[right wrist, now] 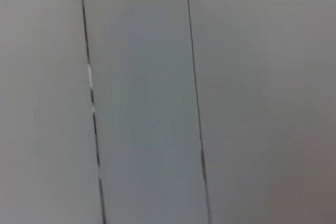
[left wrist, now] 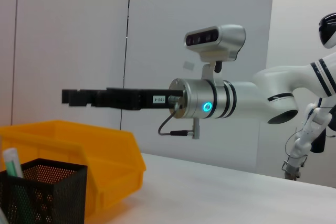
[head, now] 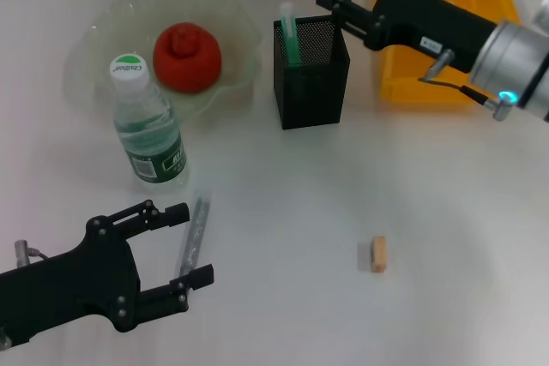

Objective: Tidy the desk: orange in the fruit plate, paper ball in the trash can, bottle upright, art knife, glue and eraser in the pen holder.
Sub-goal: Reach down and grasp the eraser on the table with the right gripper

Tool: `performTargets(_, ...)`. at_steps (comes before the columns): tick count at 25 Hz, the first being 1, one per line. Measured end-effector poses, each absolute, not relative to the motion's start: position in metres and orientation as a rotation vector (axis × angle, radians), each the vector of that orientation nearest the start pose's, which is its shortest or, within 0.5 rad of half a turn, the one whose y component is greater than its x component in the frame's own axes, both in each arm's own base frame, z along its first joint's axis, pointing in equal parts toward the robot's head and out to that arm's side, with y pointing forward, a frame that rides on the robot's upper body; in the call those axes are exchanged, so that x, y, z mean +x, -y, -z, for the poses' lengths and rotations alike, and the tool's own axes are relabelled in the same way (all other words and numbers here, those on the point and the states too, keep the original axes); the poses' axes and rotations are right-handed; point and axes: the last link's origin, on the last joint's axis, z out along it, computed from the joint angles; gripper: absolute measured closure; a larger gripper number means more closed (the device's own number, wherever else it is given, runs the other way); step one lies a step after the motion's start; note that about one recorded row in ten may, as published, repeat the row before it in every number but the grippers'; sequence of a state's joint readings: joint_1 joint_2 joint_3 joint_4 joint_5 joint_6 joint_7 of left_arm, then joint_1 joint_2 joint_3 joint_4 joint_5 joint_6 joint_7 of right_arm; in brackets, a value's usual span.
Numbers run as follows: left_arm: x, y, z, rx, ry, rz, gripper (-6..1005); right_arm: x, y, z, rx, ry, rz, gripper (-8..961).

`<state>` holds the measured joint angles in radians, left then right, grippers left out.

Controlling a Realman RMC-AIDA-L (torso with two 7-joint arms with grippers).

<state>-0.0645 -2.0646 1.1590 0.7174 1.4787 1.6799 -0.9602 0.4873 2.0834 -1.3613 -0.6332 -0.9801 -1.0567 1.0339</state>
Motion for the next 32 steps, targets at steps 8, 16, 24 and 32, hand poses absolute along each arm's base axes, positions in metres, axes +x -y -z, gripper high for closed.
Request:
performTargets(8,-0.298,-0.205,0.012,-2.654,0.324,0.952,260,0.158,-0.335,-0.051,-2.507,-0.583,-0.922,332)
performTargets(16,-0.297,-0.206,0.012,-2.659,0.317,0.955,261,0.127,-0.310,-0.056,-2.729,-0.898,0.075,224)
performTargets(24,-0.297,-0.206,0.012,-2.655,0.323,0.954,262,0.118,-0.316,-0.008,-2.865,-0.581,0.631,228)
performTargets(32,-0.298,-0.206,0.012,-2.655,0.324,0.950,263,0.119,-0.315,0.035,-2.918,-0.454,0.896,228)
